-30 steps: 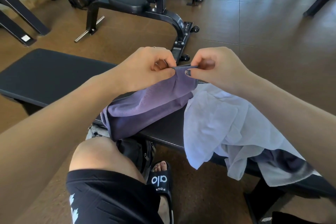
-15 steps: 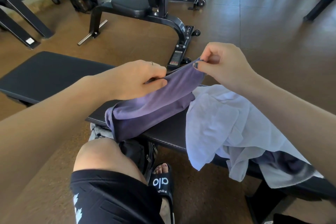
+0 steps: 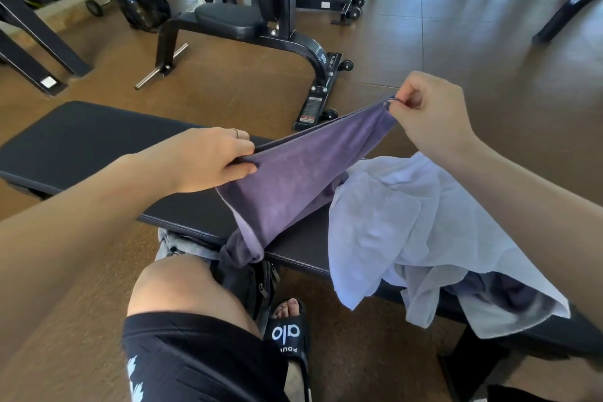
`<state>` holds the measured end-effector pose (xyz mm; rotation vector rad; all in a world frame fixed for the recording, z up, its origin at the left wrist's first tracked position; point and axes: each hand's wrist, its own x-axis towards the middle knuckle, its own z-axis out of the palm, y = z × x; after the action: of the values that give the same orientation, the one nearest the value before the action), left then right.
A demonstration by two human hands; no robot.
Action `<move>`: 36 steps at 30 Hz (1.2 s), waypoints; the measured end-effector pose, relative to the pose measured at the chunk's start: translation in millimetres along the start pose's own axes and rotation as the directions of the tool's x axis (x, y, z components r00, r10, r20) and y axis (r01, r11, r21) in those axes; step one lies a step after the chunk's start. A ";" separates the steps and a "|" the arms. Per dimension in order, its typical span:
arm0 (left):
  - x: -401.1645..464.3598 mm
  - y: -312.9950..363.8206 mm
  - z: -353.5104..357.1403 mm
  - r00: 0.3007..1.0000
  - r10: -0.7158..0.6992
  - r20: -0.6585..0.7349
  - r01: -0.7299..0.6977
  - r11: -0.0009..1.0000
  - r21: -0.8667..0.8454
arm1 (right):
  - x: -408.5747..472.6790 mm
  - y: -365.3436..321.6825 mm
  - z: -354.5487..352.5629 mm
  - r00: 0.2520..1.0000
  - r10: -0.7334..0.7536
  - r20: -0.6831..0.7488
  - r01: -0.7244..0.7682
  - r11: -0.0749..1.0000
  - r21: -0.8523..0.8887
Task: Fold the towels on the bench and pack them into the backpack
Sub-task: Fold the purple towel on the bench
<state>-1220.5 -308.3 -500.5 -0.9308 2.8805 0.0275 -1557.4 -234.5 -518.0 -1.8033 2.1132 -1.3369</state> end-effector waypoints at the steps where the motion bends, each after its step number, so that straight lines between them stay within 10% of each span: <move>1: 0.7 -1.5 -1.7 1.000 -0.001 -0.017 0.001 1.000 -0.014 | 1.6 1.7 -1.5 1.000 0.013 -0.007 -0.013 1.000 0.001; 14: 25.9 -36.7 -69.0 0.900 -0.043 -0.434 0.029 0.999 -0.039 | 48.4 -15.2 -46.0 0.988 0.108 -0.110 -0.108 0.994 0.001; 21: 31.8 -33.3 -94.3 0.846 -0.041 -0.531 0.051 0.999 0.004 | 58.7 -27.8 -65.5 0.975 0.211 -0.069 -0.175 0.920 0.351; 36: 31.5 -27.4 -100.7 0.836 -0.172 -0.522 0.039 0.966 -0.256 | 57.6 -25.4 -83.6 0.975 0.224 -0.012 -0.205 0.912 0.355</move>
<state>-1240.3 -354.2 -403.6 -1.3315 3.3898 0.1173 -1601.5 -233.8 -423.1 -1.3687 1.8752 -1.5926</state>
